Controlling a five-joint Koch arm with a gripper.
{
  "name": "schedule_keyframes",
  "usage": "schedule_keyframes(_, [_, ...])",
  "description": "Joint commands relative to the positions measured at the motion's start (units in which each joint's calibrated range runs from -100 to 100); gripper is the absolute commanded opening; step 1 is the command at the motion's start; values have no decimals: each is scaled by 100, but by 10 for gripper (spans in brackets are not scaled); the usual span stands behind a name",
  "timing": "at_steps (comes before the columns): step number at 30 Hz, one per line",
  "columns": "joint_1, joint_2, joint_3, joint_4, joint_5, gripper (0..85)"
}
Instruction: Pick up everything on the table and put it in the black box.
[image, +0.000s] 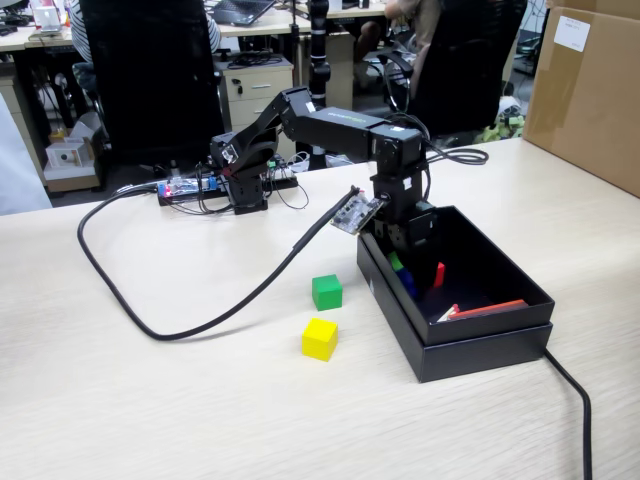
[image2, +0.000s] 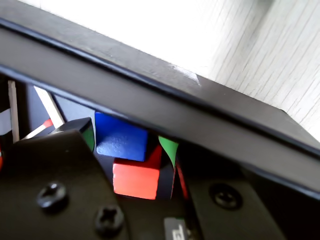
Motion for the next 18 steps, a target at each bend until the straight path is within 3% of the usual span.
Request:
schedule_keyframes(1, [-5, -699, 99, -23, 15, 291])
schedule_keyframes(4, [-34, -1513, 18, -23, 10, 408])
schedule_keyframes(10, [-254, -3017, 190, -23, -83, 418])
schedule_keyframes(18, [-1045, -3235, 18, -23, -967, 418])
